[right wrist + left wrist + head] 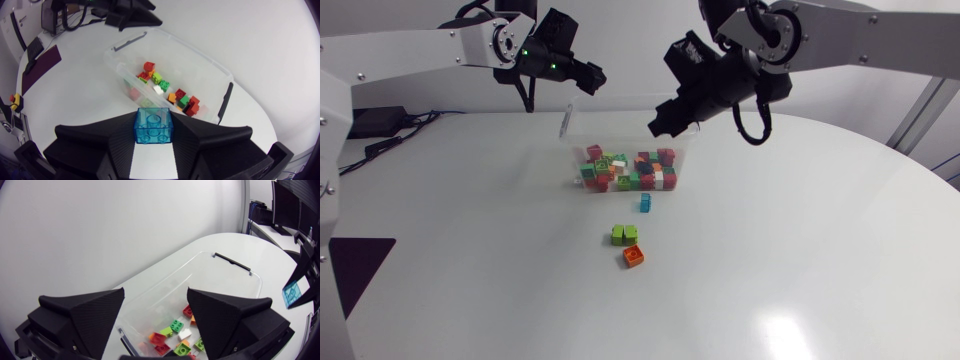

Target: Place the duplo bricks in the container

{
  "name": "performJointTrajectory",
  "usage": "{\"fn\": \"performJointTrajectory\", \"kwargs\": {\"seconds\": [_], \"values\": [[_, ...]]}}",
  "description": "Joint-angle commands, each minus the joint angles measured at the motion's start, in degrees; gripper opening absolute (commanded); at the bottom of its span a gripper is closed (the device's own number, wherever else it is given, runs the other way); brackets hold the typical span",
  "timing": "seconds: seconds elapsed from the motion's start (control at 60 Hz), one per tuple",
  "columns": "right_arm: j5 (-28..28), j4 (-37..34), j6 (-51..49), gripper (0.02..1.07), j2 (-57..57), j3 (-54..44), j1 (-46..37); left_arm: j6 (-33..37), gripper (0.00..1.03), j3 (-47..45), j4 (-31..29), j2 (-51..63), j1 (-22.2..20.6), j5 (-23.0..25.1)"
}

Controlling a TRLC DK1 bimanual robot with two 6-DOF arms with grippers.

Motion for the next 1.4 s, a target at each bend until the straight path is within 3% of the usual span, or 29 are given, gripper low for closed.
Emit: {"fn": "performJointTrajectory", "kwargs": {"seconds": [0.0, 0.317, 0.583, 0.667, 0.733, 0.8, 0.867, 0.983, 1.067, 1.2, 1.383], "values": [[-0.2, 1.9, 2.1, 0.32, 1.9, 3.7, 0.3, -1.3, 0.99, -6.2, 2.6, -7.2, 0.8, -0.2], [-0.3, 9.2, 3.7, 0.33, 12.0, 12.2, -1.6, 4.4, 0.99, -28.9, 2.8, -27.4, 2.2, 5.2], [-0.2, 12.2, 4.0, 0.35, 21.4, 19.1, -2.5, 11.4, 0.98, -43.3, 2.3, -35.2, 0.9, 9.6], [-0.2, 11.7, 4.0, 0.56, 24.2, 21.4, -2.7, 12.5, 0.98, -44.4, 0.7, -34.7, -0.4, 9.6], [0.2, 9.2, 4.1, 0.92, 26.2, 24.0, -3.1, 12.5, 0.98, -43.6, -3.9, -33.0, -1.9, 9.5], [0.7, 9.2, 4.1, 1.0, 26.0, 23.8, -3.3, 12.3, 0.99, -42.7, -6.8, -31.8, -2.8, 8.6], [1.2, 9.3, 4.3, 1.02, 24.2, 22.8, -4.0, 5.8, 0.99, -41.2, -9.3, -30.3, -5.4, 4.7], [1.5, 9.3, 4.6, 1.02, 20.4, 20.4, -5.5, 0.0, 0.98, -40.4, -10.4, -28.9, -7.0, 4.7], [1.8, 10.4, 5.3, 1.02, 16.3, 16.6, -6.9, -1.3, 0.98, -38.7, -14.4, -26.3, -9.0, 4.4], [1.8, 13.4, 5.9, 1.02, 9.2, 7.9, -9.0, -11.1, 0.98, -33.7, -22.6, -21.4, -10.8, 4.4], [1.8, 16.9, 5.5, 1.02, -1.0, -4.3, -11.5, -24.5, 0.98, -29.5, -24.7, -16.6, -11.4, 4.5]]}}
